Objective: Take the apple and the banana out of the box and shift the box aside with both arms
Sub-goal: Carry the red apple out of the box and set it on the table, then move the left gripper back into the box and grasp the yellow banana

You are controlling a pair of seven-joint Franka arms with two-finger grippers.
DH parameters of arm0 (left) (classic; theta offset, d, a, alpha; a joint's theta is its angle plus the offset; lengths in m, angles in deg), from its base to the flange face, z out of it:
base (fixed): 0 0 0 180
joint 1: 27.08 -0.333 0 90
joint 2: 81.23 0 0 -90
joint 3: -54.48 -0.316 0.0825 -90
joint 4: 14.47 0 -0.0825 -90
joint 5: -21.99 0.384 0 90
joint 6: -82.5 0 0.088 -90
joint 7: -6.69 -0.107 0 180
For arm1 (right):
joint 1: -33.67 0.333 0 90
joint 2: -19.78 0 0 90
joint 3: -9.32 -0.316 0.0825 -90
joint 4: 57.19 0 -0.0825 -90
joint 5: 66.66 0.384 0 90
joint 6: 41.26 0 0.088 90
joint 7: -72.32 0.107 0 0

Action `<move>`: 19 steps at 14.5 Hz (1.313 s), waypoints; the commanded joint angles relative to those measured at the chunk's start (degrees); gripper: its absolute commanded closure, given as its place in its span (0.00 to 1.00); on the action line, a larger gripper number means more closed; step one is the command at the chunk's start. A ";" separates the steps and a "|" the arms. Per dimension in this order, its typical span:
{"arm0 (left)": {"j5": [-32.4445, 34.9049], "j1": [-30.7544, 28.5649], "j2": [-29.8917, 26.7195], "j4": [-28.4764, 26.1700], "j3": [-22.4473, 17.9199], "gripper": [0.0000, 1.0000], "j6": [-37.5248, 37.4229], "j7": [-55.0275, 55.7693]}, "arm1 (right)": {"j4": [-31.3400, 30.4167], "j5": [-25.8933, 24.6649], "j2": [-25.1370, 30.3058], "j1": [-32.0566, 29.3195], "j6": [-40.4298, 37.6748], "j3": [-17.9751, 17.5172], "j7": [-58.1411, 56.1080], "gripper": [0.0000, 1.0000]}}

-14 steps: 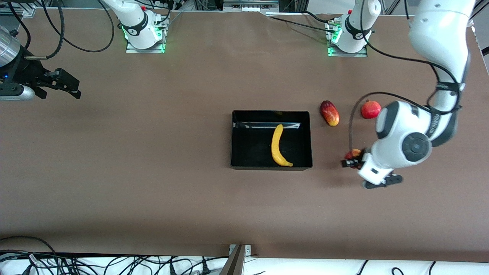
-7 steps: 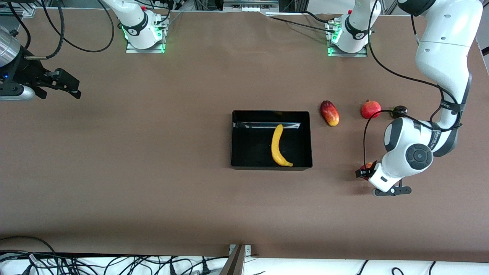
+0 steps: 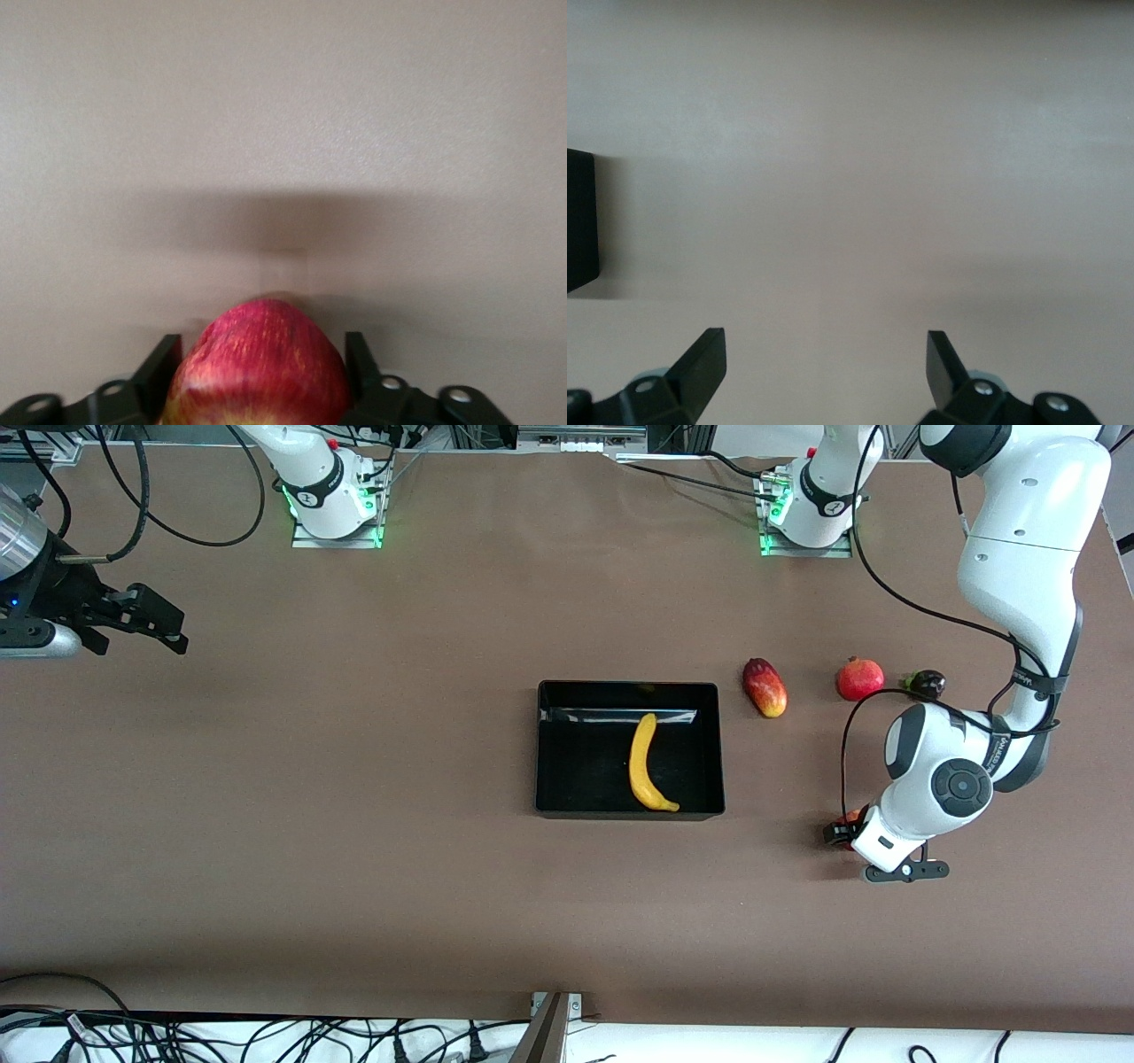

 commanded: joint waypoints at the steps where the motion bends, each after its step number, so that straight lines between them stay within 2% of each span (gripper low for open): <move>1: 0.40 2.97 -5.56 0.09 -0.36 0.00 -10.80 1.87 | 0.82 -0.79 -0.22 -0.44 -0.59 -0.36 -0.48 0.00; 3: -9.83 7.53 -11.62 0.98 -0.27 0.00 -16.74 3.97 | 0.82 -0.79 -0.22 -0.44 -0.59 -0.19 -0.48 0.00; 5: -14.63 14.12 -13.76 1.59 -0.18 0.00 -20.00 10.36 | 0.82 -0.79 -0.22 -0.44 -0.59 -0.19 -0.48 0.00; 7: -14.72 21.15 -12.80 1.86 -0.62 0.00 -19.57 15.39 | 0.82 -0.79 -0.22 -0.44 -0.59 -0.19 -0.48 0.00; 10: -13.94 27.92 -9.20 1.86 -0.27 0.00 -16.43 19.26 | 0.82 -0.79 -0.22 -0.44 -0.59 -0.19 -0.48 0.00; 11: -13.67 28.99 -8.41 1.25 -0.36 0.00 -13.27 20.23 | 0.82 -0.79 -0.22 -0.44 -0.59 -0.19 -0.48 0.00; 13: -12.28 31.28 -5.42 1.07 -0.36 0.00 -11.57 22.69 | 0.82 -0.79 -0.22 -0.44 -0.59 -0.19 -0.48 0.00; 15: -9.72 31.73 -3.48 0.63 -0.27 0.00 -7.99 26.90 | 0.82 -0.79 -0.22 -0.44 -0.59 -0.19 -0.48 0.00; 19: -9.02 33.13 -0.67 -0.07 -0.36 0.00 -3.93 31.04 | 0.82 -0.79 -0.22 -0.44 -0.59 -0.19 -0.48 0.00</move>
